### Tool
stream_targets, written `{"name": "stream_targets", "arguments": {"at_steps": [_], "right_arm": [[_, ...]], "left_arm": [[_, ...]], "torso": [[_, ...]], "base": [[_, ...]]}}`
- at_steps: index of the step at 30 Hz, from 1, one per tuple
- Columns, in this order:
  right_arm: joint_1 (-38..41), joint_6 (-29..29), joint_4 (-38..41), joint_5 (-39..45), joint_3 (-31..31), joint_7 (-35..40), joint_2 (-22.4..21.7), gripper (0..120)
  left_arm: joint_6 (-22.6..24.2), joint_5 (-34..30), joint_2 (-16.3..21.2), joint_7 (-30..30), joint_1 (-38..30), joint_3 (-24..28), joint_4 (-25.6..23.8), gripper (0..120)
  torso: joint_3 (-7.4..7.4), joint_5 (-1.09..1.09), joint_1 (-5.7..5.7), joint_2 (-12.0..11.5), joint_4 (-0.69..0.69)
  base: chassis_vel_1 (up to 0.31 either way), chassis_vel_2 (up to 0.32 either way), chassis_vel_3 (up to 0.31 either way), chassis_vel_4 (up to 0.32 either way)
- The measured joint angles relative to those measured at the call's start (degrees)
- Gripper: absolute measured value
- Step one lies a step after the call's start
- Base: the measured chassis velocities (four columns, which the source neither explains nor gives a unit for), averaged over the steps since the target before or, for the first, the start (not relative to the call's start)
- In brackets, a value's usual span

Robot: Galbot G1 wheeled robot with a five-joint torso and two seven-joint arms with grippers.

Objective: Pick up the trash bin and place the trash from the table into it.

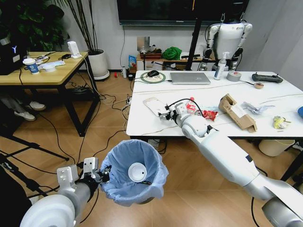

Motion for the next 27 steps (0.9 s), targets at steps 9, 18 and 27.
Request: {"name": "stream_targets", "arguments": {"at_steps": [9,18,27], "right_arm": [[0.50,0.65,-1.81,-2.20,-0.01,-1.82,0.48,73],[0.48,4.79,-2.84,-5.02,-1.22,-2.91,0.54,50],[0.50,6.25,-3.50,-5.01,-1.69,-2.85,1.61,22]], "left_arm": [[0.00,-0.06,0.01,0.51,-0.18,-0.11,0.00,0],[0.00,-0.02,-0.08,0.97,-0.34,-0.05,0.00,0],[0.00,0.02,0.03,1.29,-0.25,-0.32,0.00,0]], "torso": [[0.00,0.00,0.00,0.00,0.00],[0.00,0.00,0.00,0.00,-0.01],[0.00,0.00,0.00,0.00,0.00]], "base": [[0.000,0.000,0.000,0.000],[0.000,0.000,0.000,0.000],[0.000,0.000,0.000,0.000]]}}
